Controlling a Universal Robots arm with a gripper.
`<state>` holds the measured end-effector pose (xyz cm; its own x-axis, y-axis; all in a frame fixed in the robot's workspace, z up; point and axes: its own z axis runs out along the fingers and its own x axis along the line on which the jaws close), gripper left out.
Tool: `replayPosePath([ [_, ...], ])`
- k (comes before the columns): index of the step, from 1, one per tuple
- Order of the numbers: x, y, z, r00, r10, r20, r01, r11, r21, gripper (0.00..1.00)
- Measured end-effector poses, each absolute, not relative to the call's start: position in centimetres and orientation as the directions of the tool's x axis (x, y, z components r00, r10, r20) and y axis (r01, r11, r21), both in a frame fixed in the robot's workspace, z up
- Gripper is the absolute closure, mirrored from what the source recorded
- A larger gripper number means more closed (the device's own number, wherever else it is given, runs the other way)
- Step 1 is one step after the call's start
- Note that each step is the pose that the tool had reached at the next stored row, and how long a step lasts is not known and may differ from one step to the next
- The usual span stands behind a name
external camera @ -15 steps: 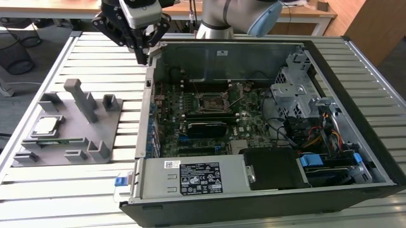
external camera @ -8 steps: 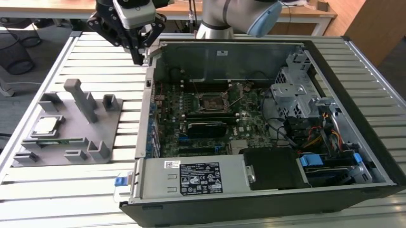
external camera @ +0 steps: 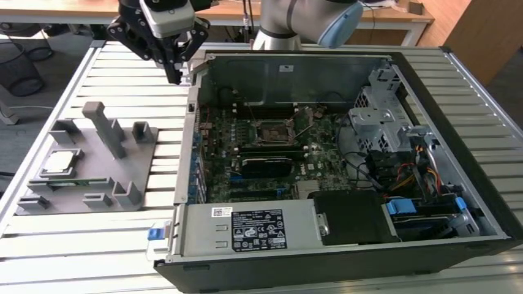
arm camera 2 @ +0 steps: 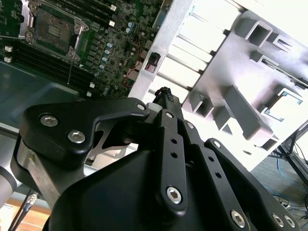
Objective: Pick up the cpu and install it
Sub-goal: 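Reach for the cpu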
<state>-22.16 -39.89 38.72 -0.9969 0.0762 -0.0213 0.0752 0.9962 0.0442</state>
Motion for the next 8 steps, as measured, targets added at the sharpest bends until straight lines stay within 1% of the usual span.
replayPosePath([
  [8,-22.49,-39.89,38.68,-0.997,0.076,-0.021,0.075,0.996,0.044,0.89],
])
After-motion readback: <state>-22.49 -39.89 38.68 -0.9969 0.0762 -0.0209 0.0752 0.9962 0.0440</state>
